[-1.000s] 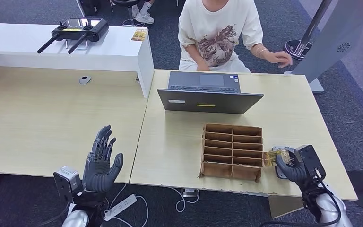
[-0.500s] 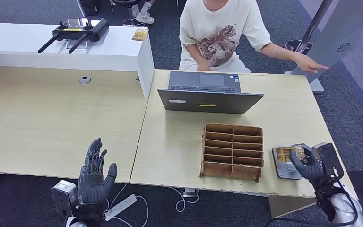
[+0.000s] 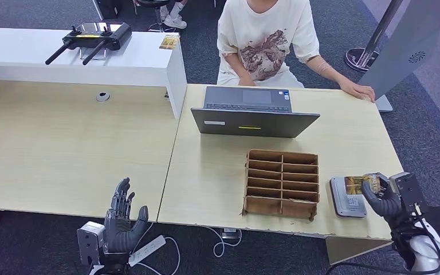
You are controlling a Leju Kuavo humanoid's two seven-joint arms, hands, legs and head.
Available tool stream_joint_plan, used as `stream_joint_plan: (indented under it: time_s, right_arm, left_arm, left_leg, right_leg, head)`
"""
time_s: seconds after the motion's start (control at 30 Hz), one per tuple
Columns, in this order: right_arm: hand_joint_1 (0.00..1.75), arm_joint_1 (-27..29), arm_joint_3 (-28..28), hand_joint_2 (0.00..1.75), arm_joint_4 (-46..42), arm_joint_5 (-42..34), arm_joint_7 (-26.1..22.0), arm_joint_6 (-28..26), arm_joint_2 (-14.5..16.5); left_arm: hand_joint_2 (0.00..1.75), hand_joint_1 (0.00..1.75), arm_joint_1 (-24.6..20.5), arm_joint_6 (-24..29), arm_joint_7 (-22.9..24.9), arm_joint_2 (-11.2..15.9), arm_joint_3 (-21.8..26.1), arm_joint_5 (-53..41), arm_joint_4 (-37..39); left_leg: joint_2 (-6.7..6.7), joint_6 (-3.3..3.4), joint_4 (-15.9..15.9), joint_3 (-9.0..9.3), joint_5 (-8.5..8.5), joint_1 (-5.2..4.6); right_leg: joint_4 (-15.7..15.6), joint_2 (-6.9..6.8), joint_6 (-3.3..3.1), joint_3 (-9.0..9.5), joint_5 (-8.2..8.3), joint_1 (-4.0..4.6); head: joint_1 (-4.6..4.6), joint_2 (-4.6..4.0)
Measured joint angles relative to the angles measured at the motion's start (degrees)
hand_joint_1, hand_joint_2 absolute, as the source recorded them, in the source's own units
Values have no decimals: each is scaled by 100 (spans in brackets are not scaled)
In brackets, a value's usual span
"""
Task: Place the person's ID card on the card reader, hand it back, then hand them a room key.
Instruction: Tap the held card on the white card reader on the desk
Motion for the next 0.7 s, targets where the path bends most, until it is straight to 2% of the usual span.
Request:
stream_joint_plan:
  time_s: [0.7]
  right_arm:
    - [175, 188, -135, 175, 74, 195, 200, 20, -45]
  left_arm:
    - [175, 0, -55, 15, -17, -134, -119, 51, 452]
  left_leg:
    - [0, 0, 0, -1, 0, 0]
  right_leg:
    - [0, 0, 0, -1, 0, 0]
  head:
    - [0, 0]
